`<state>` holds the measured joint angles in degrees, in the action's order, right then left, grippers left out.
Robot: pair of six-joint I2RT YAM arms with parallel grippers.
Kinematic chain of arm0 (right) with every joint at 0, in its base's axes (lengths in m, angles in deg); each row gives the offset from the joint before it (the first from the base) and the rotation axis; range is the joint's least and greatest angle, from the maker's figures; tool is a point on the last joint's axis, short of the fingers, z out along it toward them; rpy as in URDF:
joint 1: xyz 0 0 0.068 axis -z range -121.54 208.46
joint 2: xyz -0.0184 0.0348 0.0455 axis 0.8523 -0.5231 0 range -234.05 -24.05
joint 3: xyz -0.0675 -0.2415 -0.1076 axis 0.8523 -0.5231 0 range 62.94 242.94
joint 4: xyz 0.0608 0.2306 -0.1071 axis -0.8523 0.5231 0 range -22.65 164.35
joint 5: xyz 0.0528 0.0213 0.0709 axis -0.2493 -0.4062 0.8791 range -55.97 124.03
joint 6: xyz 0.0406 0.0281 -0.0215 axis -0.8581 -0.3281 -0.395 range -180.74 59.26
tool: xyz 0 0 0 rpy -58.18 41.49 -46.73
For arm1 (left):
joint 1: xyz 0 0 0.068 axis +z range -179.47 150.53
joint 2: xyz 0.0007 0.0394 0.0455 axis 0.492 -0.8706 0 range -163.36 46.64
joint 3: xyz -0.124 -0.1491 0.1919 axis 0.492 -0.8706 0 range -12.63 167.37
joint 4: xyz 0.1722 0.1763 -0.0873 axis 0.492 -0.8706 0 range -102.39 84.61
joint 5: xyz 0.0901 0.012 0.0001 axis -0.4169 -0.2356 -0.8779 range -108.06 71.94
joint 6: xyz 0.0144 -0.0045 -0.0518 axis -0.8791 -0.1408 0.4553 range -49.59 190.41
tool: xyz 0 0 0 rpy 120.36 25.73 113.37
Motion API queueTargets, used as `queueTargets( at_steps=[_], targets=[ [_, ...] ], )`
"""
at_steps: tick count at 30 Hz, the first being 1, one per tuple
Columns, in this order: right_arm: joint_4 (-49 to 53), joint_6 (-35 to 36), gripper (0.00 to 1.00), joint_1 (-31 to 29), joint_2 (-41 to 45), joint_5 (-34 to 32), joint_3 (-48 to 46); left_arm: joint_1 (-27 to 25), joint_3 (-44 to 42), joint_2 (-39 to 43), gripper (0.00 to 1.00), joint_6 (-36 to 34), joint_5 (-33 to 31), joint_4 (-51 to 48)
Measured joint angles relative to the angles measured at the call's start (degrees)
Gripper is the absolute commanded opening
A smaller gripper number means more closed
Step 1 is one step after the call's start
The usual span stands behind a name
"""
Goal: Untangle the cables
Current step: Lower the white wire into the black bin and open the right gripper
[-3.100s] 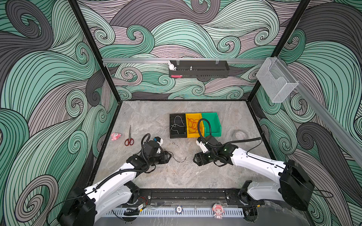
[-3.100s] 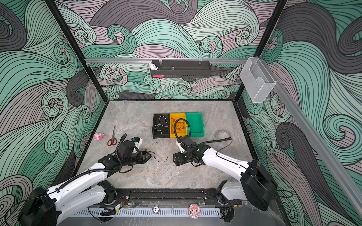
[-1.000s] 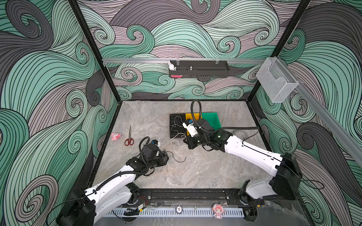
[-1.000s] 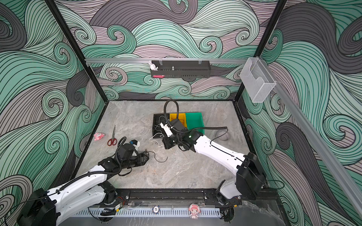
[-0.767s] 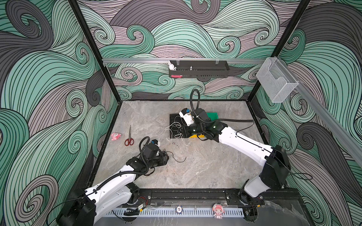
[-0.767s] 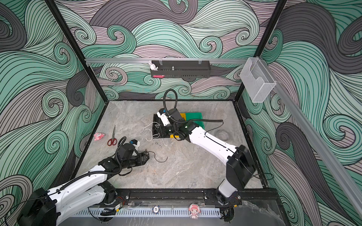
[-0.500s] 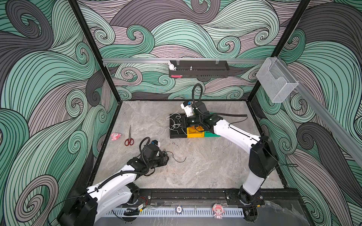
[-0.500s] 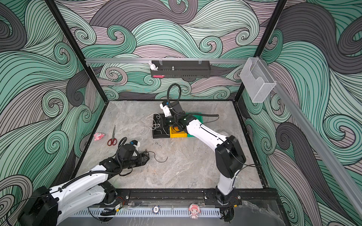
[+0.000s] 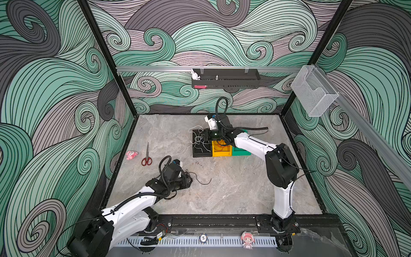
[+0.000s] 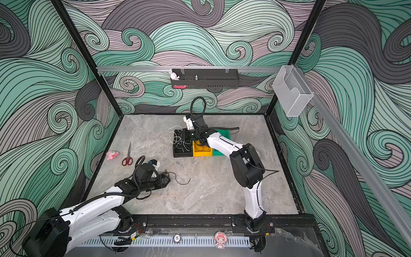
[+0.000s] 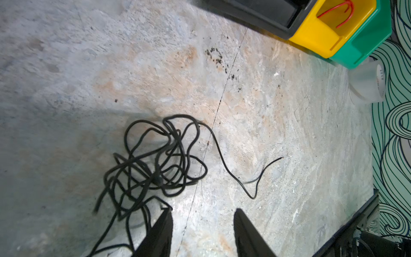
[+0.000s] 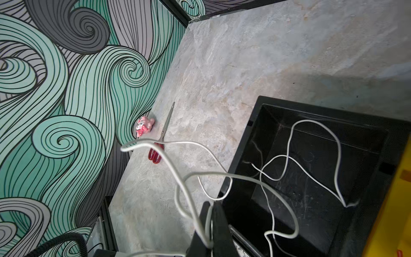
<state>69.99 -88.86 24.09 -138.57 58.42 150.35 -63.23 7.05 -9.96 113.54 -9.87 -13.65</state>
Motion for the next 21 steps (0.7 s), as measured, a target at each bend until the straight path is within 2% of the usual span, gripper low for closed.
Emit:
queueTargets(
  at_steps=[14,21],
  targets=[
    [5.8,6.1,0.0,0.3,0.0,-12.0,-2.5,0.0,0.0,-1.9,0.48,0.0,0.3,0.6],
    [9.9,8.4,0.0,-1.2,-2.1,-17.3,0.4,0.0,0.0,-2.4,0.48,0.0,0.4,0.8]
  ],
)
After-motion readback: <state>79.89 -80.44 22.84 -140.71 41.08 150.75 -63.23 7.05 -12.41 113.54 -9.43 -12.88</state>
